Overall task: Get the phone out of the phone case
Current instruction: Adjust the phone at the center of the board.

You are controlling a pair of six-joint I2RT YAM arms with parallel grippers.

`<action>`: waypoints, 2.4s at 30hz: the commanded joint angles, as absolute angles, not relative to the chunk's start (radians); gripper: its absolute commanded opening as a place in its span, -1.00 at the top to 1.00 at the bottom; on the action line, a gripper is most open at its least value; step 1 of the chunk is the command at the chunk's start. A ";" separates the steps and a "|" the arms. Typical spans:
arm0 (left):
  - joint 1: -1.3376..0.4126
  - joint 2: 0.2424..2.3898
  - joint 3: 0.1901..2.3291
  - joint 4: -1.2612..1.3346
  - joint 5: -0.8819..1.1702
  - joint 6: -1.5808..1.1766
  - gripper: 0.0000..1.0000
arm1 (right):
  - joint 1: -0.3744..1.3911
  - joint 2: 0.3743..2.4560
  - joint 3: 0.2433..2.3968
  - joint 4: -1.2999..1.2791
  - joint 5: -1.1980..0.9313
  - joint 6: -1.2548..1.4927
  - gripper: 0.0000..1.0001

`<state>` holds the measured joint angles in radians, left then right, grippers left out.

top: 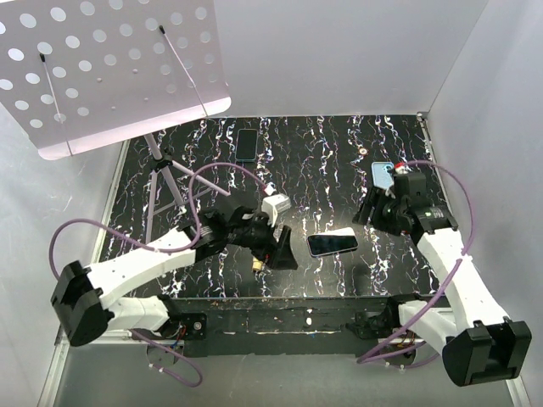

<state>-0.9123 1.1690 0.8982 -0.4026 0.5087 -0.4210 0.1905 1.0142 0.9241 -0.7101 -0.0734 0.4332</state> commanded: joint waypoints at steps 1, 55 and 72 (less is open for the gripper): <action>-0.914 1.252 0.937 -0.230 0.443 -0.555 -0.49 | 0.178 0.991 0.792 -0.710 -0.103 0.523 -0.48; -0.359 2.542 2.295 -0.641 -0.169 -0.119 -0.96 | 0.175 0.548 0.730 -0.715 -0.138 0.614 -0.38; -0.318 2.625 2.362 -0.581 0.058 -0.135 -0.62 | 0.175 0.597 0.730 -0.689 -0.161 0.626 -0.36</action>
